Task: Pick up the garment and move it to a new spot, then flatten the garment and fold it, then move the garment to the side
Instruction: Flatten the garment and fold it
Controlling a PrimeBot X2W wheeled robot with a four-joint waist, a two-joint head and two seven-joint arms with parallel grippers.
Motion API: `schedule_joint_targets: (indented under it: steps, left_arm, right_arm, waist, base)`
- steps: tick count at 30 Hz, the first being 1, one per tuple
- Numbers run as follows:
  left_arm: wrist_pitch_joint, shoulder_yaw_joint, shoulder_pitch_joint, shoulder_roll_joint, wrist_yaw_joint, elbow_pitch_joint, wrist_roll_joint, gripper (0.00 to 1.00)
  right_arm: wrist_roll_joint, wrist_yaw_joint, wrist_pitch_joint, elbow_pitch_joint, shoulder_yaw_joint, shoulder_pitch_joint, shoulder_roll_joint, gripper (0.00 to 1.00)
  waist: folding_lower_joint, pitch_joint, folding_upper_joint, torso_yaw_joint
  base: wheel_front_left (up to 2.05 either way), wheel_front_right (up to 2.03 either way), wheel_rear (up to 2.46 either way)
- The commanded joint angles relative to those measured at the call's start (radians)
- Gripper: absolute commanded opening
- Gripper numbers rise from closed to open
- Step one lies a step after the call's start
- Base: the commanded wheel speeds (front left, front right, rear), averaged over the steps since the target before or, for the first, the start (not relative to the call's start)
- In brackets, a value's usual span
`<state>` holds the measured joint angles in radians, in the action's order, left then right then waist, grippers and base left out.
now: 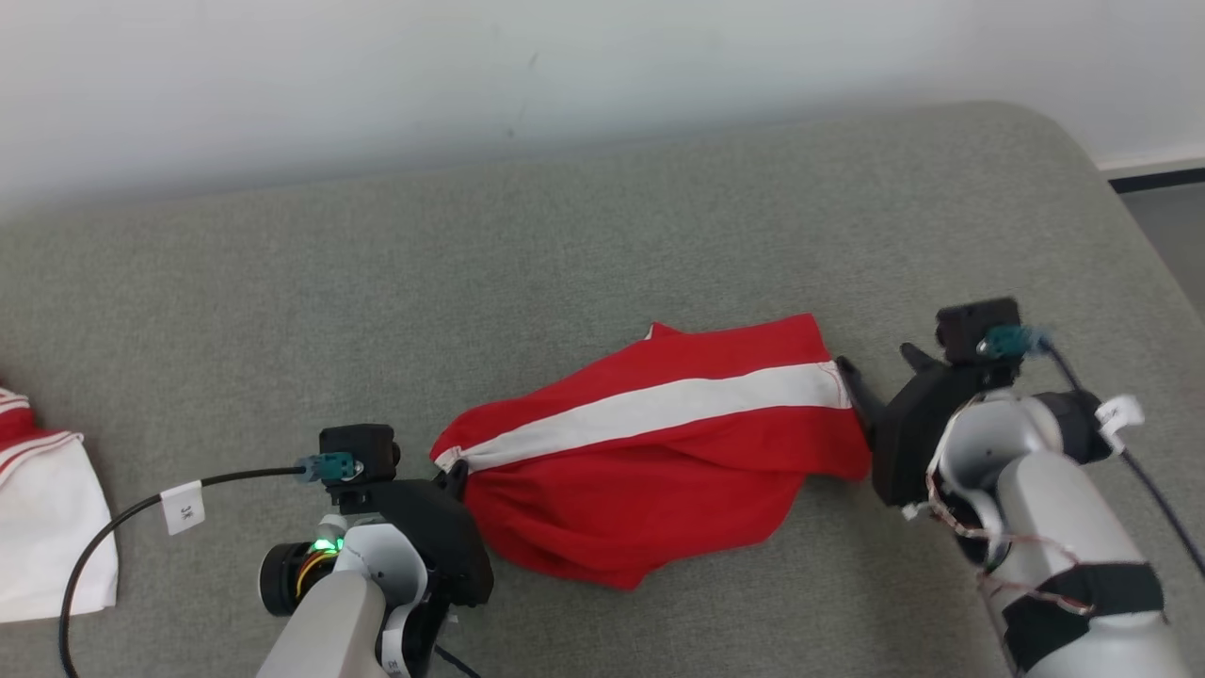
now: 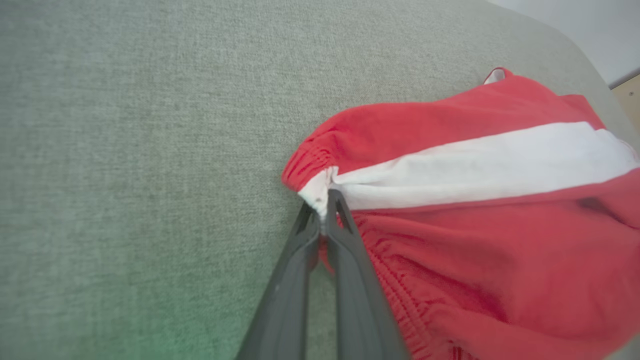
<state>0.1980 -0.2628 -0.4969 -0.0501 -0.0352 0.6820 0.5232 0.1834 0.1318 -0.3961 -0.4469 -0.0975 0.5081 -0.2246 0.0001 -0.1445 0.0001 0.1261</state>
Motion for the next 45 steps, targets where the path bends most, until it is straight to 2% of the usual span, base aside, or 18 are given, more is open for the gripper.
schedule_joint_targets:
  steps: [1, 6, 10, 11, 13, 15, 17, 21, 25, 27, 28, 29, 37, 38, 39, 45]
  left_arm:
    - [-0.005, -0.008, -0.009, -0.001, 0.002, -0.009, -0.008, 0.00]
    - [-0.015, -0.043, -0.022, -0.001, 0.008, -0.029, 0.011, 0.00]
    - [-0.023, -0.063, -0.031, -0.002, 0.013, -0.030, 0.018, 0.00]
    - [-0.026, -0.067, -0.034, -0.002, 0.016, -0.030, 0.020, 0.00]
    - [-0.029, -0.072, -0.036, -0.003, 0.018, -0.028, 0.022, 0.00]
    - [-0.034, -0.076, -0.039, -0.003, 0.019, -0.025, 0.024, 0.00]
    - [-0.039, -0.081, -0.042, -0.004, 0.021, -0.021, 0.025, 0.00]
    - [-0.044, -0.087, -0.043, -0.003, 0.020, -0.018, 0.028, 0.00]
    - [-0.045, -0.089, -0.044, -0.004, 0.023, -0.018, 0.029, 0.00]
    - [-0.044, -0.090, -0.045, -0.004, 0.025, -0.019, 0.031, 0.00]
    - [-0.045, -0.091, -0.045, -0.004, 0.024, -0.019, 0.031, 0.00]
    - [-0.048, -0.092, -0.044, -0.005, 0.024, -0.019, 0.031, 0.00]
    - [-0.077, -0.091, -0.058, -0.012, 0.028, -0.015, 0.029, 0.00]
    - [-0.078, -0.092, -0.059, -0.012, 0.028, -0.014, 0.030, 0.00]
    - [-0.078, -0.093, -0.060, -0.012, 0.029, -0.012, 0.031, 0.00]
    - [-0.079, -0.105, -0.066, -0.010, 0.026, -0.010, 0.038, 0.00]
  right_arm:
    - [0.010, -0.002, -0.039, -0.021, 0.004, 0.016, -0.003, 1.00]
    - [0.015, -0.002, -0.167, -0.069, -0.011, 0.081, -0.035, 1.00]
    - [0.020, -0.002, -0.214, -0.087, -0.021, 0.100, -0.040, 1.00]
    - [0.018, -0.002, -0.222, -0.090, -0.023, 0.103, -0.041, 0.97]
    - [0.010, -0.002, -0.229, -0.091, -0.019, 0.106, -0.036, 0.77]
    - [0.014, -0.002, -0.238, -0.087, -0.018, 0.102, -0.026, 0.51]
    - [0.006, -0.002, -0.255, -0.082, -0.015, 0.090, -0.025, 0.49]
    - [-0.002, -0.002, -0.279, -0.050, -0.003, 0.069, -0.022, 0.36]
    - [-0.009, -0.002, -0.300, -0.022, 0.003, 0.051, -0.016, 0.32]
    - [-0.010, -0.002, -0.322, -0.003, 0.006, 0.037, -0.014, 0.22]
    - [-0.010, -0.002, -0.330, 0.007, 0.008, 0.034, -0.015, 0.02]
    - [-0.008, -0.002, -0.330, 0.020, 0.005, 0.031, -0.014, 0.00]
    - [-0.026, -0.002, -0.296, 0.066, 0.047, 0.028, -0.005, 0.00]
    - [-0.032, -0.002, -0.289, 0.066, 0.050, 0.028, -0.003, 0.45]
    - [-0.038, -0.002, -0.290, 0.062, 0.051, 0.025, -0.003, 1.00]
    - [-0.062, -0.002, -0.307, 0.025, 0.054, 0.022, 0.004, 1.00]
  waist:
    - [-0.0001, -0.037, -0.0001, -0.029]
    - [-0.0001, -0.077, -0.0001, -0.062]
    - [-0.0001, -0.096, -0.0001, -0.077]
    - [-0.0001, -0.100, -0.0001, -0.079]
    - [-0.0001, -0.104, -0.0001, -0.081]
    - [-0.0001, -0.105, -0.0001, -0.082]
    - [-0.0001, -0.104, -0.0001, -0.080]
    - [-0.0001, -0.098, -0.0001, -0.071]
    - [-0.0001, -0.093, -0.0001, -0.066]
    - [-0.0001, -0.092, -0.0001, -0.063]
    - [-0.0001, -0.091, -0.0001, -0.062]
    - [-0.0001, -0.091, -0.0001, -0.061]
    - [-0.0001, -0.088, -0.0001, -0.059]
    - [-0.0001, -0.089, -0.0001, -0.059]
    - [-0.0001, -0.090, -0.0001, -0.060]
    - [-0.0001, -0.105, -0.0001, -0.069]
  base:
    - [0.00, 0.00, 0.00]
    - [0.00, 0.00, 0.00]
    - [0.00, 0.00, 0.00]
    - [0.00, 0.00, 0.00]
    - [0.00, 0.00, 0.00]
    - [0.00, 0.00, 0.00]
    - [0.00, 0.00, 0.00]
    - [0.00, 0.00, 0.00]
    - [0.00, 0.00, 0.00]
    - [0.00, 0.00, 0.00]
    - [0.00, 0.00, 0.00]
    - [0.00, 0.00, 0.00]
    - [0.00, 0.00, 0.00]
    - [0.00, 0.00, 0.00]
    - [0.00, 0.00, 0.00]
    - [0.00, 0.00, 0.00]
